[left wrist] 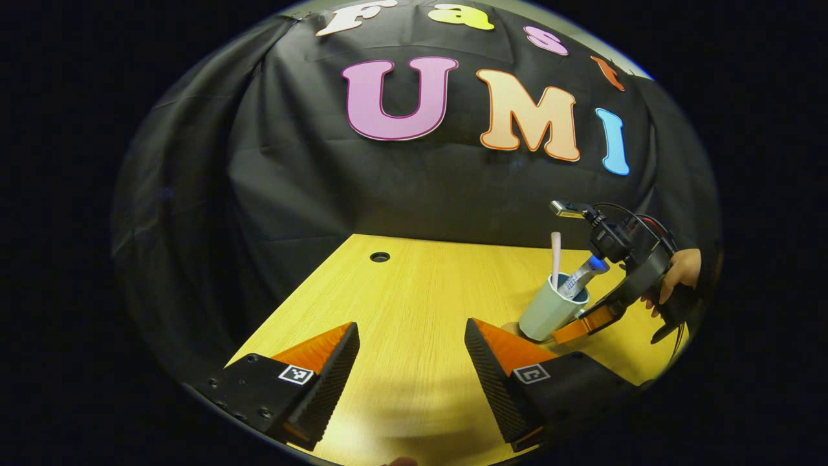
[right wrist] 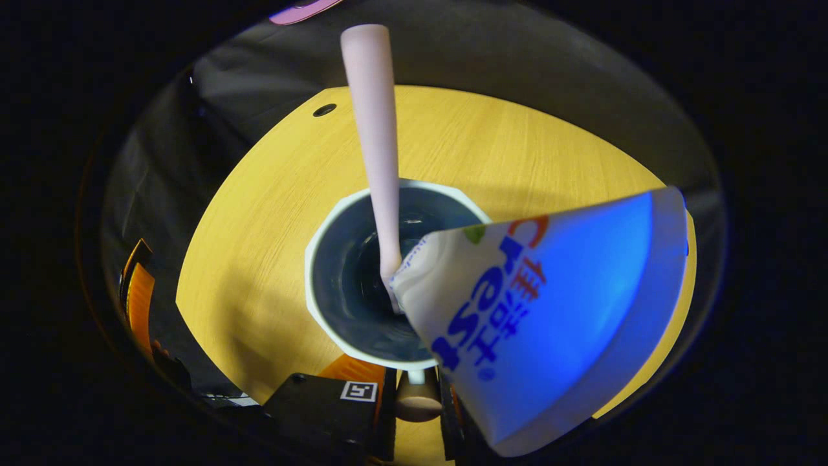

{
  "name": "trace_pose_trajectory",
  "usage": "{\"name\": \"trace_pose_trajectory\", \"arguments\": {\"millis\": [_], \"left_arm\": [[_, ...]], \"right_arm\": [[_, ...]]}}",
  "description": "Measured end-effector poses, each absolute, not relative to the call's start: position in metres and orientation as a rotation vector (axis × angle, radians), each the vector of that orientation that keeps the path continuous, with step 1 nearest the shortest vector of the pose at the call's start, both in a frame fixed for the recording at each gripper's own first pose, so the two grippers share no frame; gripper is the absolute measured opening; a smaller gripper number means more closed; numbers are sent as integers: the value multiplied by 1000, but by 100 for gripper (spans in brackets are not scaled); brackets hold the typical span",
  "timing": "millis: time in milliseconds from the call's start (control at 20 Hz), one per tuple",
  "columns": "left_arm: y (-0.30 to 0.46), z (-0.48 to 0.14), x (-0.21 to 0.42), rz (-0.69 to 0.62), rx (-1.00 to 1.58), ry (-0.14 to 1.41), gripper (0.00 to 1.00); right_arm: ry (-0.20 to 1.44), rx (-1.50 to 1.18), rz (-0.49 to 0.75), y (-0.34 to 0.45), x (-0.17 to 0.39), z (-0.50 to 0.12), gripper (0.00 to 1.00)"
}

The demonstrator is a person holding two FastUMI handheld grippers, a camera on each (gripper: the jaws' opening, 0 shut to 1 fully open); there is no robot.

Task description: Put the toothbrush and toothpaste on the desktop into the cup, then pick up the cup and place it on the coaster on the desktop.

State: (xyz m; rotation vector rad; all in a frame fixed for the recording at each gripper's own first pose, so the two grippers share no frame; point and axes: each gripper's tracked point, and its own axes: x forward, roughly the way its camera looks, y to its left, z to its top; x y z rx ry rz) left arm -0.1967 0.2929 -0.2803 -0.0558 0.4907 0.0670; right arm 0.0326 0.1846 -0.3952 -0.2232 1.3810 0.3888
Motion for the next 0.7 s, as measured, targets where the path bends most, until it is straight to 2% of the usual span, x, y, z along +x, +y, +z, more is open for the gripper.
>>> {"name": "trace_pose_trajectory", "arguments": {"millis": [350, 500, 700], "left_arm": [[301, -287, -193, 62, -67, 495, 95], [288, -286, -188, 30, -81, 490, 95], [258, -274, -177, -12, -65, 463, 95]], "right_arm": [[1401, -303, 398, 213, 32, -423, 27], [1391, -306, 402, 213, 26, -408, 33], [1310, -273, 423, 201, 16, -383, 99]]}}
